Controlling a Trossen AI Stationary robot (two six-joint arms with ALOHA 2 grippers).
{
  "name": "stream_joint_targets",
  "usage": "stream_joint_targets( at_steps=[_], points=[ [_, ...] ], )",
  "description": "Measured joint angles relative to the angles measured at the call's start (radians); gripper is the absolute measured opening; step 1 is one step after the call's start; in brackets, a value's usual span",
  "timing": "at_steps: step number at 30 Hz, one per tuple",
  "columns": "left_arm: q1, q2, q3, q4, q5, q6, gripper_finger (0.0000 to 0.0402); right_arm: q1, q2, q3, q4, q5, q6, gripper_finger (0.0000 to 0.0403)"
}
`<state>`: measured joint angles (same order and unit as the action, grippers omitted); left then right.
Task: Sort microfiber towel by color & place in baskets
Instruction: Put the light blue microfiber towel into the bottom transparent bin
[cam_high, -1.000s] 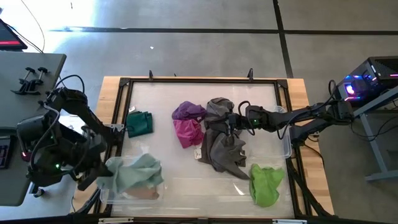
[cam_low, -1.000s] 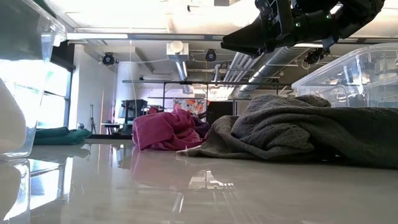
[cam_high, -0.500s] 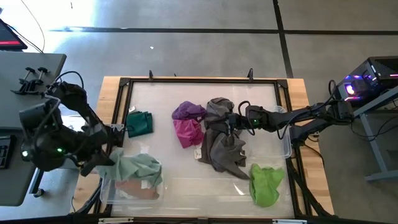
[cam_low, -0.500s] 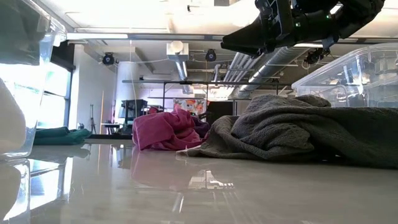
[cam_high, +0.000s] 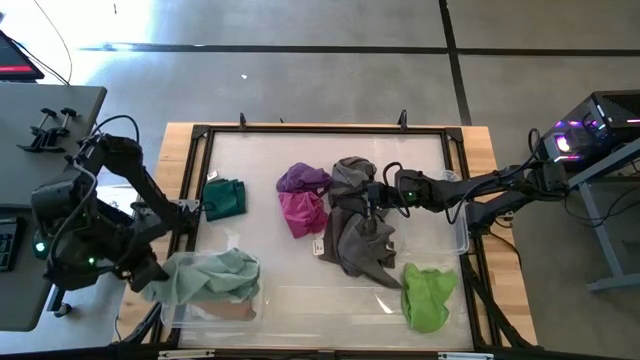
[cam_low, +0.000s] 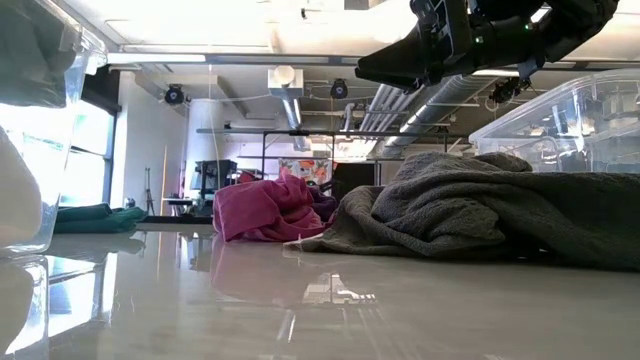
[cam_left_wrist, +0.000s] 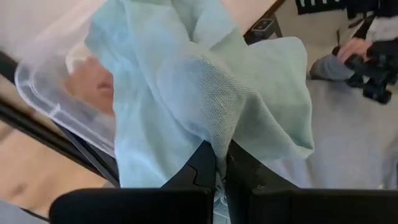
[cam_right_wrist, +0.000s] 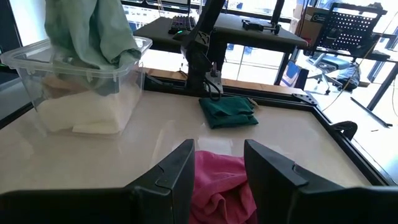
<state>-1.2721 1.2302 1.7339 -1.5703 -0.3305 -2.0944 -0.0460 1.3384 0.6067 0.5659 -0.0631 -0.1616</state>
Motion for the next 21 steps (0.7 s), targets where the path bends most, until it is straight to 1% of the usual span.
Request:
stream_joint_targets(
  at_steps=[2, 4, 5, 7, 9, 14, 16, 19, 21],
  points=[
    [-0.013, 0.0, -0.012, 0.0, 0.006, -0.056, 0.0003, 0.0, 0.0, 0.0, 0.0, 0.0, 0.0, 0.0135],
    [-0.015, -0.007, -0.041, 0.001, 0.037, -0.106, 0.0003, 0.0, 0.0, 0.0, 0.0, 0.0, -0.002, 0.0135],
    [-0.015, -0.012, -0.062, 0.001, 0.062, -0.134, 0.0003, 0.0, 0.0, 0.0, 0.0, 0.0, -0.004, 0.0135],
    [-0.01, -0.022, -0.106, -0.002, 0.143, -0.166, 0.0003, 0.0, 0.0, 0.0, 0.0, 0.0, -0.004, 0.0135],
    [-0.002, -0.04, -0.144, -0.001, 0.173, -0.169, 0.0003, 0.0, 0.0, 0.0, 0.0, 0.0, -0.004, 0.0135],
    [0.018, -0.109, -0.231, -0.002, 0.169, -0.163, 0.0003, 0.0, 0.0, 0.0, 0.0, 0.0, -0.004, 0.0135],
    [0.043, -0.137, -0.274, 0.0, 0.144, -0.141, 0.0003, 0.0, 0.0, 0.0, 0.0, 0.0, -0.006, 0.0135],
    [0.082, -0.174, -0.342, 0.013, 0.108, -0.072, 0.0003, 0.0, 0.0, 0.0, 0.0, 0.0, -0.022, 0.0135],
    [0.113, -0.196, -0.391, 0.072, 0.101, 0.02, 0.0003, 0.0, 0.0, 0.0, 0.0, 0.0, -0.023, 0.0135]
  ],
)
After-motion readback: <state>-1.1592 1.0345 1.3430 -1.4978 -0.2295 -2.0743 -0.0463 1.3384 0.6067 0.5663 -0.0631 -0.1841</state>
